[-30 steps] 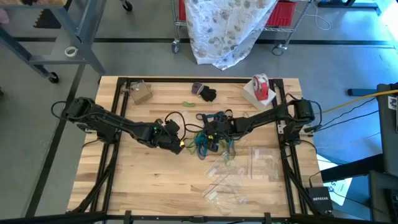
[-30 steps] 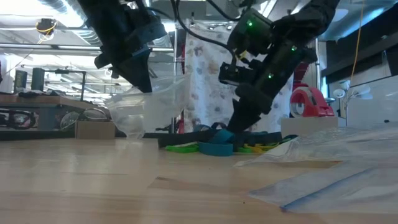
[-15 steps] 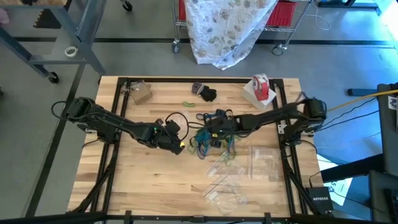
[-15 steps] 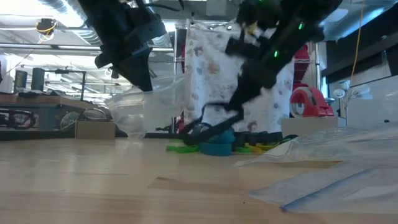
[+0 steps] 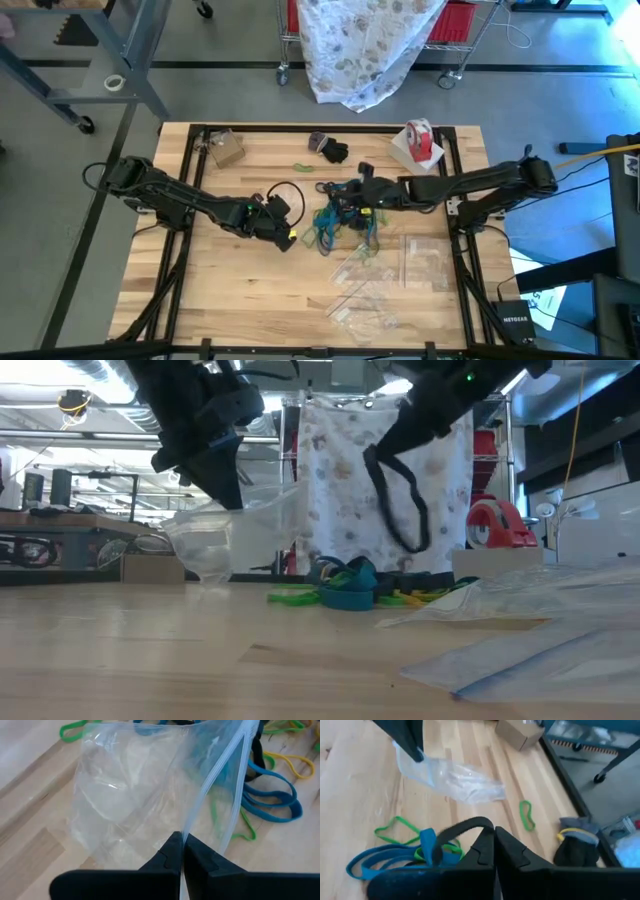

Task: Sort rubber bands
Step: Put the black rubber band into the transparent zip bag

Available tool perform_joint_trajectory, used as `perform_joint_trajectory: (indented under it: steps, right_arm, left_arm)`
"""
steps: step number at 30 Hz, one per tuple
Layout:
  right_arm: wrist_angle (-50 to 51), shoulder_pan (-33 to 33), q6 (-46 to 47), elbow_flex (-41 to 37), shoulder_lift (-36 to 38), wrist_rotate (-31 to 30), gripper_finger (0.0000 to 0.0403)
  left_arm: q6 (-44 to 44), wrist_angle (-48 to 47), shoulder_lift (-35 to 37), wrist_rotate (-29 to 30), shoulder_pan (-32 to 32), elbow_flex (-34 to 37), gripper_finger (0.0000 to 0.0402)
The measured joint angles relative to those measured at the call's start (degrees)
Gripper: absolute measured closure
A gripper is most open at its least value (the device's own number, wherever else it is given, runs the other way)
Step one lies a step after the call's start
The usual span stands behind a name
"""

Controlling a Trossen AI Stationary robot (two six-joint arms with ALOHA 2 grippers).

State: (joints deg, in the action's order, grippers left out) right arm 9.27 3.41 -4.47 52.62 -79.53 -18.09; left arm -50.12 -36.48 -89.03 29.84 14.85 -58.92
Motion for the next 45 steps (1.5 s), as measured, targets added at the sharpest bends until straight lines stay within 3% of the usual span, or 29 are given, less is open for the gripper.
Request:
perform_joint_trajectory:
  steps: [29, 45]
  right_arm:
    - [-3.28, -0.01, -7.99, 4.15, 2.23, 1.16, 0.0402]
    - [-2.71, -0.01, -8.02, 4.15, 2.23, 1.17, 0.0402]
  left_arm:
    - [0.62, 3.3, 0.0, -0.52, -0.31, 0.0, 0.0401]
    - [0.62, 3.34, 0.0, -0.51, -0.33, 0.0, 0.0401]
